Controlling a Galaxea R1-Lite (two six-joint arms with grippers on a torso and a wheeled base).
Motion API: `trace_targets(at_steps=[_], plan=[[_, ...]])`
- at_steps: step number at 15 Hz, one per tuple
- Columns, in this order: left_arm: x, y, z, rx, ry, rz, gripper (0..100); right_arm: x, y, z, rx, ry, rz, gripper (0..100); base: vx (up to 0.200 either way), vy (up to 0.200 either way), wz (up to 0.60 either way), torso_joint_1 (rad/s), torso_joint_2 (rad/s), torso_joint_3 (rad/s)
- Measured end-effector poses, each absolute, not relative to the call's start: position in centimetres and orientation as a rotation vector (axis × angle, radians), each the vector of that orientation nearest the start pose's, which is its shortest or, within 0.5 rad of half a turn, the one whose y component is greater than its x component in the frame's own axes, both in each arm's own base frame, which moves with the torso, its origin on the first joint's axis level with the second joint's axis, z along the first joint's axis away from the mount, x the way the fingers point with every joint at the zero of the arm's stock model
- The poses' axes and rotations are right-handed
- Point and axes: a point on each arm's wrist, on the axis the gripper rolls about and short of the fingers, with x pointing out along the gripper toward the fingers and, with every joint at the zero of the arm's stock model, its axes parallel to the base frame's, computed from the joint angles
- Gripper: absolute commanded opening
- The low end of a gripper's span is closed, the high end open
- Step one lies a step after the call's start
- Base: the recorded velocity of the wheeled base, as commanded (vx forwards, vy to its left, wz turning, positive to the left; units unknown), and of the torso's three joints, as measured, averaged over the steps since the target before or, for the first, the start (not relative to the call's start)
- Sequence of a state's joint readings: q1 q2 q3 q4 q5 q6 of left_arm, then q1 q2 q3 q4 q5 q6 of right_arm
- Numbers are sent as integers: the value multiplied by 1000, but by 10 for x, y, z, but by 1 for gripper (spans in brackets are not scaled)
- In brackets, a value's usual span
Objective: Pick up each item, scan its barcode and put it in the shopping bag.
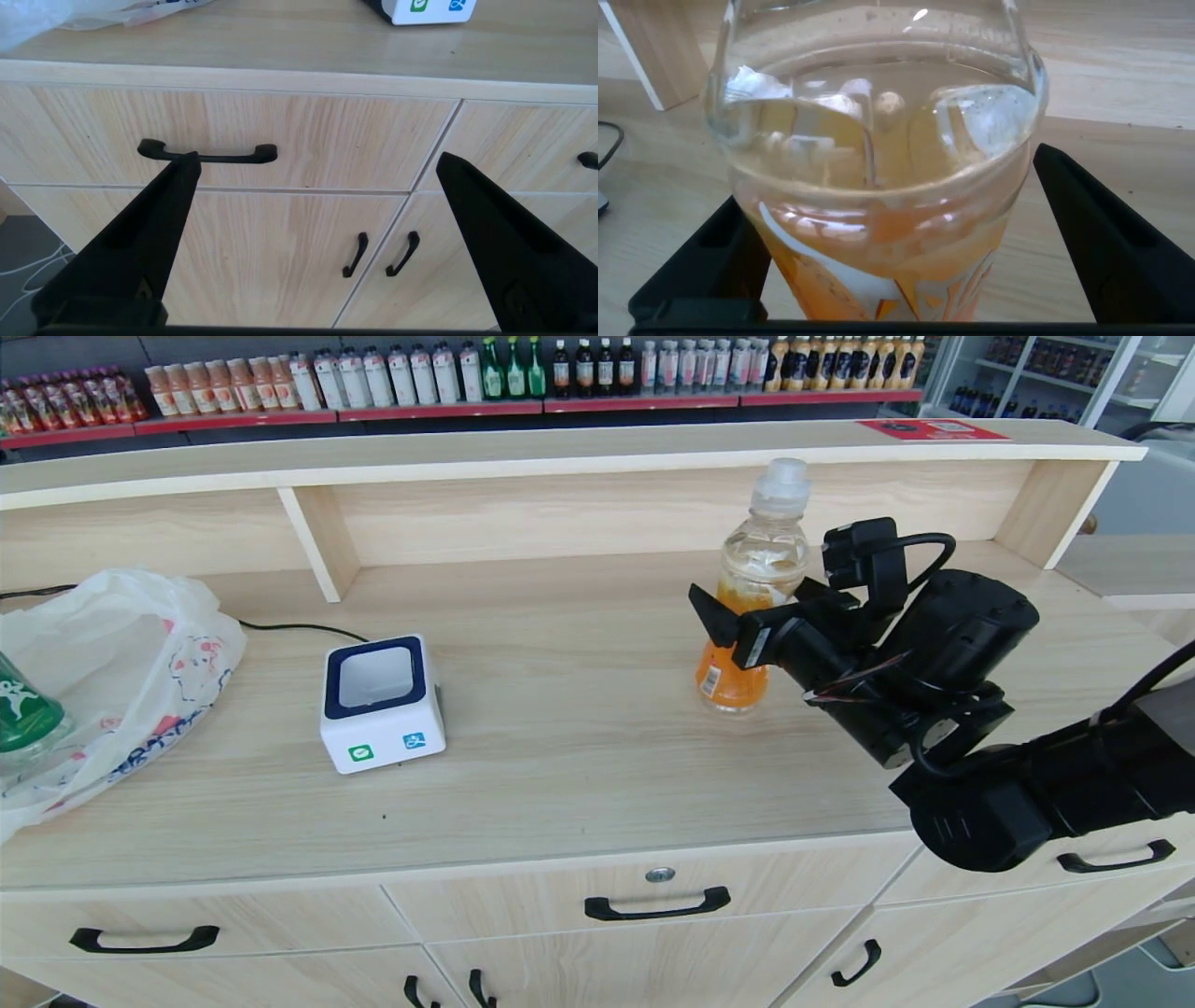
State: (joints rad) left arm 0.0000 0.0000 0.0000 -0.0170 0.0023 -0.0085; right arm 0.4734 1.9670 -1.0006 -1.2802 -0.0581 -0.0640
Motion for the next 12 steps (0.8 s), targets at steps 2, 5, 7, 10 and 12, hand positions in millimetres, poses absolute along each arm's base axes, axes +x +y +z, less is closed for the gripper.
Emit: trace_targets(at_steps=[2, 5, 7, 10, 12], plan=[[-23, 0, 77, -9, -17, 3, 100, 335, 170, 209, 21, -319, 402, 100, 0, 0, 0, 0, 0, 0], [-23, 0, 77, -9, -18, 3, 100, 336, 170, 209, 20, -322, 398, 100, 0, 0, 0, 0, 0, 0], [-23, 0, 77, -9, -18, 3, 100, 336, 170, 210, 21, -324, 394, 0, 0, 0, 0, 0, 0, 0], [-23, 0, 77, -9, -18, 2, 100, 336, 169, 209, 23, -321, 392, 0, 0, 0, 0, 0, 0, 0], [-23, 0, 77, -9, -18, 3, 100, 337, 169, 209, 24, -322, 390, 0, 0, 0, 0, 0, 0, 0]])
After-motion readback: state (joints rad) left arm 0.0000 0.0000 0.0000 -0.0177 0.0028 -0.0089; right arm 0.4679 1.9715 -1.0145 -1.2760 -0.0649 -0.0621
